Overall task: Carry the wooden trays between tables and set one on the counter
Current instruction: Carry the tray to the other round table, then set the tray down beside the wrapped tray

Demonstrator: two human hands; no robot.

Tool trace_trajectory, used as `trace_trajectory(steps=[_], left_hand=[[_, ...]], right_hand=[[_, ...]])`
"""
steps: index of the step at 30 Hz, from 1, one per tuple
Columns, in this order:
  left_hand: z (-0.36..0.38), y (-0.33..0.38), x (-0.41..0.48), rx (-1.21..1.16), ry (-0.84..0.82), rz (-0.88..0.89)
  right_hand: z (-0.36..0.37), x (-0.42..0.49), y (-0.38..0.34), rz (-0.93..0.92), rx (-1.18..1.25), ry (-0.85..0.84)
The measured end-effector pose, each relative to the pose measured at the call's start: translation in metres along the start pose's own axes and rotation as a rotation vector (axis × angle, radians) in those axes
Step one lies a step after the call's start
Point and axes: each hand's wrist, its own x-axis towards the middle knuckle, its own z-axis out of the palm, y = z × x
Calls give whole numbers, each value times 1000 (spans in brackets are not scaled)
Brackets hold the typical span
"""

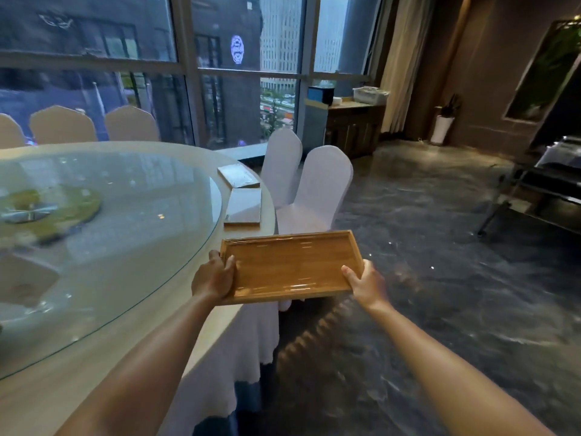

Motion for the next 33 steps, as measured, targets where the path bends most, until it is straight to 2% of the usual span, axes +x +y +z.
trace_trajectory(steps=[6, 15, 24, 29, 33], left_hand=[[36, 64, 114, 22, 65, -44], [116, 102, 307, 45, 104, -158], [126, 122, 448, 39, 250, -425], [130, 107, 481, 31, 344, -613], [147, 89, 487, 34, 418, -830]], right_hand=[[9, 151, -14, -24, 17, -64], [72, 378, -27, -81, 6, -186], [143, 571, -107, -281, -64, -416], [202, 634, -143, -370, -80, -604], [256, 664, -160, -454, -101, -824]])
